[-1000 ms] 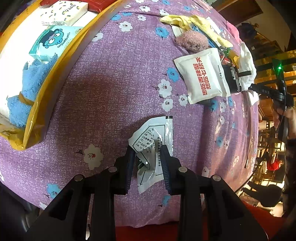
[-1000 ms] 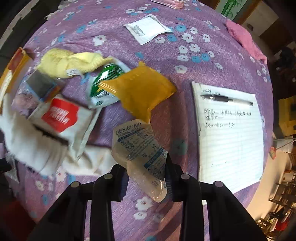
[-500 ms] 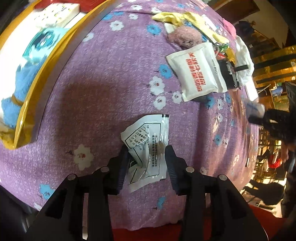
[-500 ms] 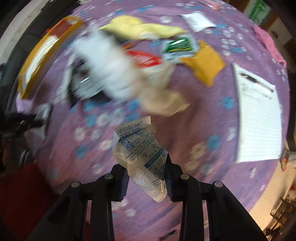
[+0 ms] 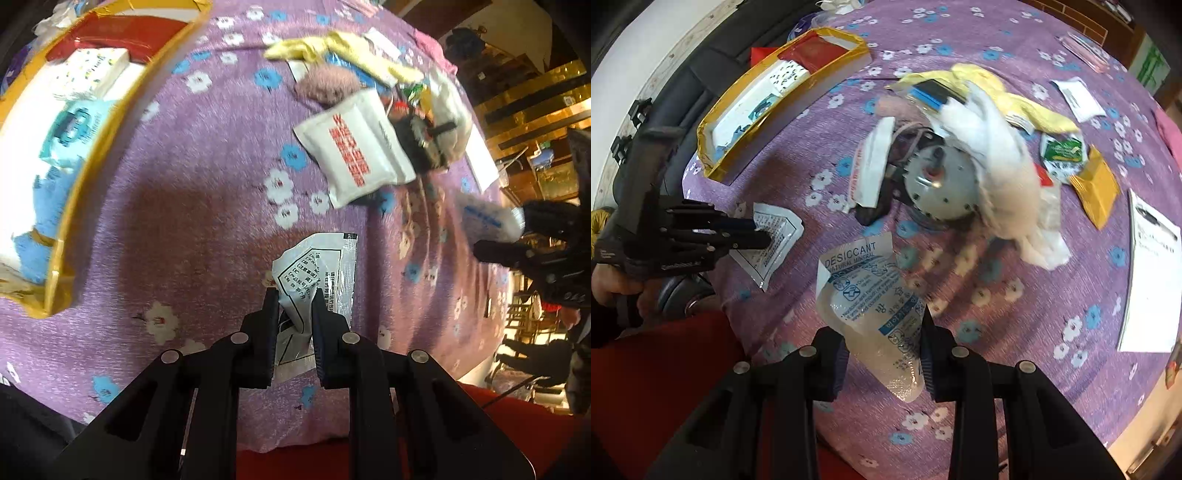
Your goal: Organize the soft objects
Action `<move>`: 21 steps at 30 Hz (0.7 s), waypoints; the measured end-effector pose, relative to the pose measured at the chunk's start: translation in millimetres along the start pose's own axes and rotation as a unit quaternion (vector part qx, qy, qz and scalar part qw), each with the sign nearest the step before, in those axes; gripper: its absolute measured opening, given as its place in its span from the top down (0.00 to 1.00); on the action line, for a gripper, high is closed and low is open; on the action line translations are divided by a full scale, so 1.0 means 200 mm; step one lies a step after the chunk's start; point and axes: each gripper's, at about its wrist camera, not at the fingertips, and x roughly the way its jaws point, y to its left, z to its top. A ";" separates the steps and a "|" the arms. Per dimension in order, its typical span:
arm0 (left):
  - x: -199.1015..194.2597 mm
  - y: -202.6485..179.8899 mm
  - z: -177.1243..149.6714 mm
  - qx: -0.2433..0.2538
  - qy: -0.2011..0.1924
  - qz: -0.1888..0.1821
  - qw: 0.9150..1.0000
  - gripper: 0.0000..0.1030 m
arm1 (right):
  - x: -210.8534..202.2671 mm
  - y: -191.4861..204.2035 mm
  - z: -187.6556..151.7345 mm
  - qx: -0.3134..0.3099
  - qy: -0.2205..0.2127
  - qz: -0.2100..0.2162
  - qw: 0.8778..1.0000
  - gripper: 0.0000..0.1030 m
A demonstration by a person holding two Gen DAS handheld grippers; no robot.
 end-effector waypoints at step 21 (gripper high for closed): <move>-0.27 0.25 0.08 -0.032 -0.038 0.013 0.999 0.85 | 0.07 0.39 0.27 -0.080 -0.004 0.023 0.997 0.69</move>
